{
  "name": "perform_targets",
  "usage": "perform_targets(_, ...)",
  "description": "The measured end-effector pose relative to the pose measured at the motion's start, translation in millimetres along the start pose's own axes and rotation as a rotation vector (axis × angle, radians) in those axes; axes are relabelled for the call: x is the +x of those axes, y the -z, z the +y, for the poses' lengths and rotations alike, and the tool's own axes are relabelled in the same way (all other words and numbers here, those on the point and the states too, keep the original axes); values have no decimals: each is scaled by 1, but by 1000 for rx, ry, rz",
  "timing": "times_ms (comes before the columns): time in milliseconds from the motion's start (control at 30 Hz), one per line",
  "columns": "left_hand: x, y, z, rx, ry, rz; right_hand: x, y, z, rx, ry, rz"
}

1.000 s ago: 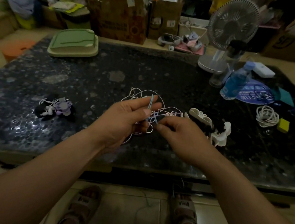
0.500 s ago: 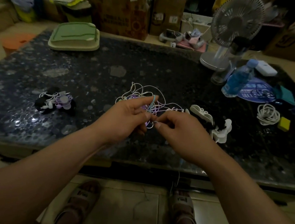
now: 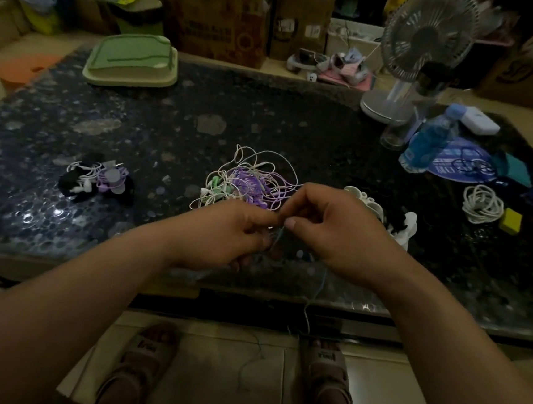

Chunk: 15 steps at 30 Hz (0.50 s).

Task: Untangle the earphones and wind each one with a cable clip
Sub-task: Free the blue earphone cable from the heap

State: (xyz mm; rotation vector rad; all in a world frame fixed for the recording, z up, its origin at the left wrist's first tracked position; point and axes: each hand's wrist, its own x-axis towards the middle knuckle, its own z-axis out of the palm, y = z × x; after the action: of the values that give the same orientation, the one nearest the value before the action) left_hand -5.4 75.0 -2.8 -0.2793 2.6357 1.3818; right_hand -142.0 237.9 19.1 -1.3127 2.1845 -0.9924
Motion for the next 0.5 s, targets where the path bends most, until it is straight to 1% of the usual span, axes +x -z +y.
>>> perform_targets(67,-2,1,5,-65,7,-56,0,4,1,16,28,6)
perform_targets(200,-8,6,10,-302,3,-163,0,15,2,113,47,34)
perform_targets(300,-12,7,11,-615,-2,-219,3,17,6,402,-4,2)
perform_targets(367,-12,6,11,-782,-8,-199,6,14,10,660,-81,10)
perform_targets(400,-11,5,11,-817,-16,-173,7,11,12,770,-127,26)
perform_targets(433,-10,3,12,-831,-21,-143,9,6,14,843,-175,44)
perform_targets(500,-8,2,13,-849,-26,-83,12,-4,17,863,-267,71)
